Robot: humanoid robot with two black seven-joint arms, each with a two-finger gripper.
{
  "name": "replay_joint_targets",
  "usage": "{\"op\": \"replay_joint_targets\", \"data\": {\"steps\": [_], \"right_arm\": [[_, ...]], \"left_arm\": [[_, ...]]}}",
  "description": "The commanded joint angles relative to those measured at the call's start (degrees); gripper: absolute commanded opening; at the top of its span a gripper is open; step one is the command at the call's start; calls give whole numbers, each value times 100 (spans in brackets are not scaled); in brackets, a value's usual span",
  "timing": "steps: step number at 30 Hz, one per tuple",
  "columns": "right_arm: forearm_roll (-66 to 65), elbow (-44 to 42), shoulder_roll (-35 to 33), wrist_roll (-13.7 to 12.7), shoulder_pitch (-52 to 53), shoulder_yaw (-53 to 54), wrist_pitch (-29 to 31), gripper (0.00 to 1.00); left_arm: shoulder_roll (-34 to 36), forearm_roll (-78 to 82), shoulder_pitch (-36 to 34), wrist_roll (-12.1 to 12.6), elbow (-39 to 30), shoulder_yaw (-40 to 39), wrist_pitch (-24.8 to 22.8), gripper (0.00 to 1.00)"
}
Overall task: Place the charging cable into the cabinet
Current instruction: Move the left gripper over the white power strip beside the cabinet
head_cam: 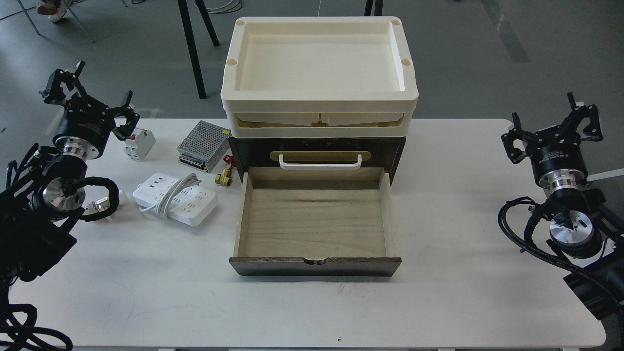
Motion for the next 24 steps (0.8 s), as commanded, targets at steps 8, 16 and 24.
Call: {"op": "replay_joint_targets", "data": {"steps": [8,16,24], "right_arm": [[-8,-1,0,10,0,-41,7,100],[-25,-27,0,10,8,-41,7,100],[-25,-36,0,10,26,-15,7,100]], "left_arm": [[86,0,-70,68,-133,28,0,100],[1824,647,-87,314,-2477,55,67,100],[3100,4407,-254,244,-4271,-15,85,99]]}}
